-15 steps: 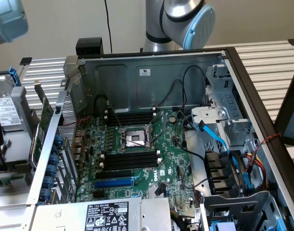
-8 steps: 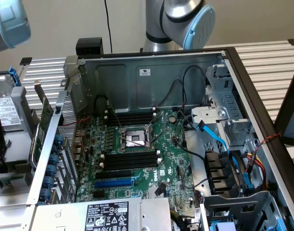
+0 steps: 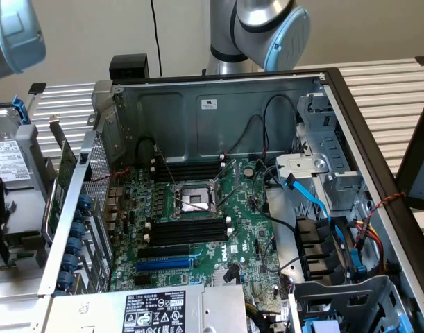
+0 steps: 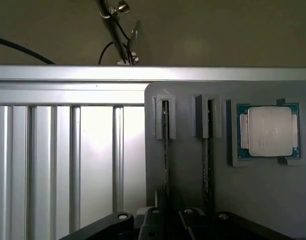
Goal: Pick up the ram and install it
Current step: 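Pick up the ram and move it above insertion slot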
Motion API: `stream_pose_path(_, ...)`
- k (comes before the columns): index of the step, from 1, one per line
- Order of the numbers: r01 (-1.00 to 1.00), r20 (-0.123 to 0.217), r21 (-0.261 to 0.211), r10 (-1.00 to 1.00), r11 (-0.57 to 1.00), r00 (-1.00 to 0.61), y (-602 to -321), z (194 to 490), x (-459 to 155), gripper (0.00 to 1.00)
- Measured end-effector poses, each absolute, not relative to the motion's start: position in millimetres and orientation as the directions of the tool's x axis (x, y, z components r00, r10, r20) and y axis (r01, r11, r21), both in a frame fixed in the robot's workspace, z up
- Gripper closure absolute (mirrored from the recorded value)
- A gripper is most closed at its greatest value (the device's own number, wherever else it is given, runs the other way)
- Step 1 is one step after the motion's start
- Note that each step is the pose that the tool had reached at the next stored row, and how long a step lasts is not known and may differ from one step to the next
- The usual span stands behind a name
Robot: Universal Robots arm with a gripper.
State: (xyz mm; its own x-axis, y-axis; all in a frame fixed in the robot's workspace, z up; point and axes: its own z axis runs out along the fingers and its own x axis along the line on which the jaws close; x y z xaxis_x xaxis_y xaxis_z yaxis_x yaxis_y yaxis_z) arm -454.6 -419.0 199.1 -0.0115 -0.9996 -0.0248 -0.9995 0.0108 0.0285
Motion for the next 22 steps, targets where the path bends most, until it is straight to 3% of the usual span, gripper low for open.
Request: stream_pose_path(22, -1.0, -0.025, 0.029, -1.0, 0.011, -0.011, -423.9, 298.9, -442.1, 0.86)
